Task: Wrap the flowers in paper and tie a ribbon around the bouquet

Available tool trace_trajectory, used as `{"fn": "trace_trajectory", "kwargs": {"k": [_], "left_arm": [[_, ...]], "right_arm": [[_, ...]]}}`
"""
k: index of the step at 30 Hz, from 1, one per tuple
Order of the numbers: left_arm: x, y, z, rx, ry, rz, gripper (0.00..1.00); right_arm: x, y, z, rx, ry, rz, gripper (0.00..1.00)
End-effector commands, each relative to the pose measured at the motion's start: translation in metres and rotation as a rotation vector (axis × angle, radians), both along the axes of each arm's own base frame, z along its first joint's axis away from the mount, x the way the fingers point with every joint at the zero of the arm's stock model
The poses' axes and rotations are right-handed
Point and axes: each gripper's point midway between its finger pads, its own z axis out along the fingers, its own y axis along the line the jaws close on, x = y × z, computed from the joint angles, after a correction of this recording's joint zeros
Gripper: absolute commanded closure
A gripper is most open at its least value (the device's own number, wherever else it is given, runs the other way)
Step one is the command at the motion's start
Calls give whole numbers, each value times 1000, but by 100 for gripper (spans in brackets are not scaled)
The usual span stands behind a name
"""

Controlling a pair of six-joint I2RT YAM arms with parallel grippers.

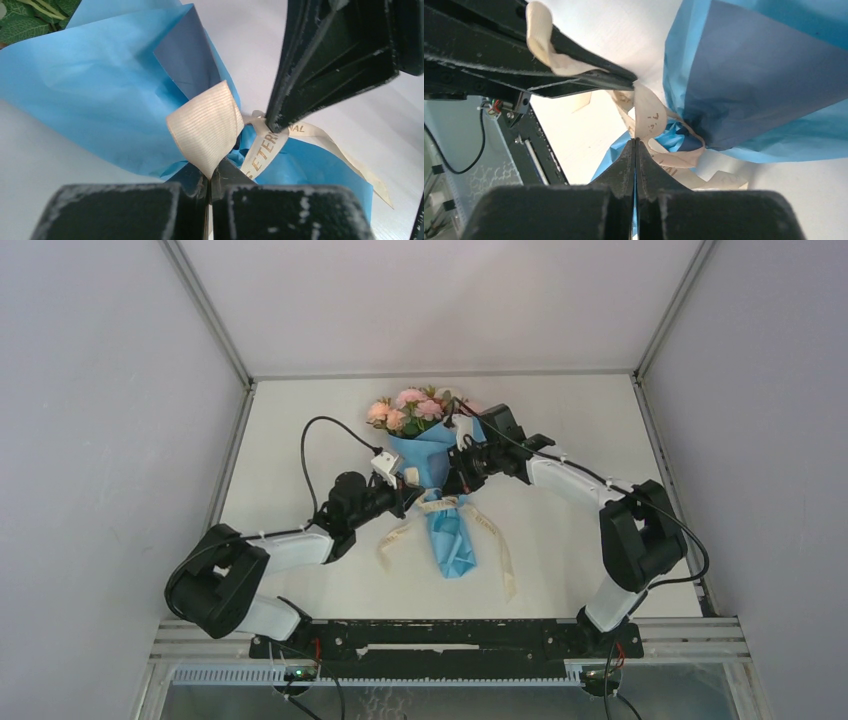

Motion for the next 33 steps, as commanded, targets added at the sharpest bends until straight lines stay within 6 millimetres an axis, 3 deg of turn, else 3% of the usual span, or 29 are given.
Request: {"fn": "trace_trajectory", "kwargs": {"k": [1,6,9,11,13,16,20,22,24,27,30,33], "left_arm": [[10,3,8,-26,-29,56,100],[6,-1,1,-15,-26,25,100],[7,-4,-5,3,-29,16,100],[6,-6,-9,18,-41,-1,100],[5,-7,-13,44,-58,-19,100],[4,-5,-18,64,-57,-25,100],[2,-5,-18,59,-54,-26,100],[1,-4,-19,59,-50,-25,100],[1,-4,-18,59,-51,-23,100],[2,-5,-17,60,-57,-26,100],[4,-6,-13,55,-68,-26,100],[3,-5,-12,56,-67,-24,100]], "right_arm": [[-16,14,24,105,-18,91,100],[-58,16,34,220,33,241,100],[-65,16,8,146,71,252,97],[-66,19,-5,106,98,259,88],[-61,17,-5,97,103,261,76],[-44,4,11,128,82,232,56],[-22,-18,30,170,83,186,45],[-7,-27,31,171,72,134,45],[14,-32,28,163,51,60,52],[39,-36,1,97,56,-33,68],[37,-34,-27,58,102,-18,78],[20,-23,-39,81,169,57,82]]}}
